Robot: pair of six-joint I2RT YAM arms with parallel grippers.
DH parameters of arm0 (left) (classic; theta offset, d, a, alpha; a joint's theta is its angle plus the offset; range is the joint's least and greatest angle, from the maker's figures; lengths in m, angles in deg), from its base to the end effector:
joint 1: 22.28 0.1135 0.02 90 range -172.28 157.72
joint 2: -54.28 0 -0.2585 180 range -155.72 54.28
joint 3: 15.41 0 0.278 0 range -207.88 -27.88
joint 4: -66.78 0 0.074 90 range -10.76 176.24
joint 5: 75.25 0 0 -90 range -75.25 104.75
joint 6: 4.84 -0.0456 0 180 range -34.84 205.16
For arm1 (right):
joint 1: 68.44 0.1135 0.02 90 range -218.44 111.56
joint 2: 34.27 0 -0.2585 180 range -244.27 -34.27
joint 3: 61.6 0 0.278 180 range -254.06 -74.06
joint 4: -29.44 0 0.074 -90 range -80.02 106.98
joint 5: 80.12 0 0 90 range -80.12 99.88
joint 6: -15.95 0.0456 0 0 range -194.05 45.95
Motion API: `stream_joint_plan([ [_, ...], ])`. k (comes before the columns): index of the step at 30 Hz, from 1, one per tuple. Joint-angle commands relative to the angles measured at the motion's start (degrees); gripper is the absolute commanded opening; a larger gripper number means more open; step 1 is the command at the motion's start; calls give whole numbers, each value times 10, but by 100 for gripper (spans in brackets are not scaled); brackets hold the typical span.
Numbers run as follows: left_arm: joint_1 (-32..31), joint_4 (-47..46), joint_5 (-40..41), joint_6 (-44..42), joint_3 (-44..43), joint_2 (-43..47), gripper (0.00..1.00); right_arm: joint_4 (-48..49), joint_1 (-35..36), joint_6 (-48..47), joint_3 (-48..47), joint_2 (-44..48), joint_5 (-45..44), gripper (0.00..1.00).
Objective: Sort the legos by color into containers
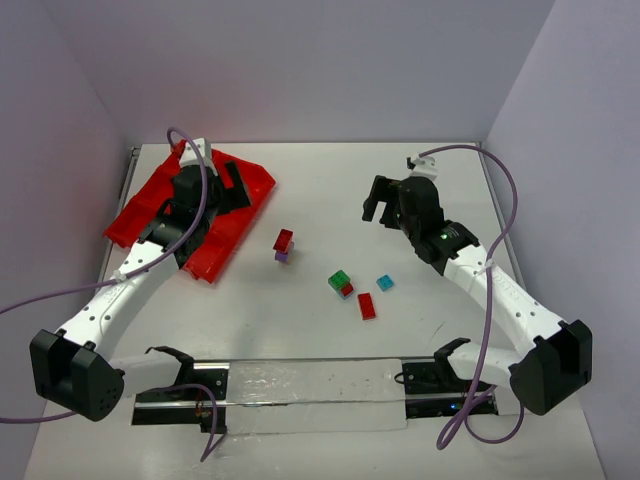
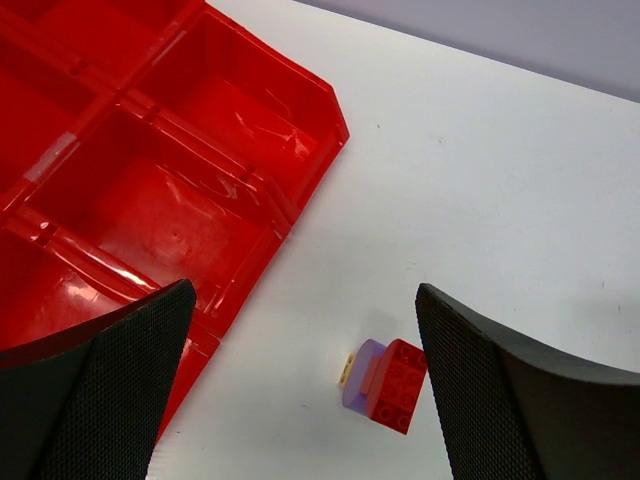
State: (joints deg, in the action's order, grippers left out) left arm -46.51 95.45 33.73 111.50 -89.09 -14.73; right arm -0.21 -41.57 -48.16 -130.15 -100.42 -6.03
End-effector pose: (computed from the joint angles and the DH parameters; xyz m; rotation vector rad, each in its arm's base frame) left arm 0.2901 -0.1143 0.3298 -0.2491 1.9581 -0.2477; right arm 0.2715 0.1235 0.3076 0.1558 2.0335 0.2962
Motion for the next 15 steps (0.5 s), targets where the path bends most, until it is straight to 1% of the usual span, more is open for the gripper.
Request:
stream_joint_plan([
  [1, -1, -9, -42, -15, -22, 3, 99, 18, 5, 0, 2, 10, -6, 100],
  [3, 0, 0, -50, -24, -28, 0, 99, 25, 5, -3, 6, 11, 3, 100],
  [9, -14, 88, -56, -81, -100, -41, 99, 30, 5, -16, 20, 31, 21, 100],
  [11, -46, 117, -50, -88, -129, -57, 99, 28, 5, -14, 24, 33, 14, 100],
  [12, -49, 127, -42, -91, -138, -59, 99, 32, 5, -13, 27, 34, 12, 100],
  [13, -75, 142, -29, -94, -158, -81, 99, 41, 5, -12, 32, 37, 9, 100],
  [15, -102, 197, 20, -92, -190, -125, 99, 50, 5, -6, 39, 41, 3, 100],
])
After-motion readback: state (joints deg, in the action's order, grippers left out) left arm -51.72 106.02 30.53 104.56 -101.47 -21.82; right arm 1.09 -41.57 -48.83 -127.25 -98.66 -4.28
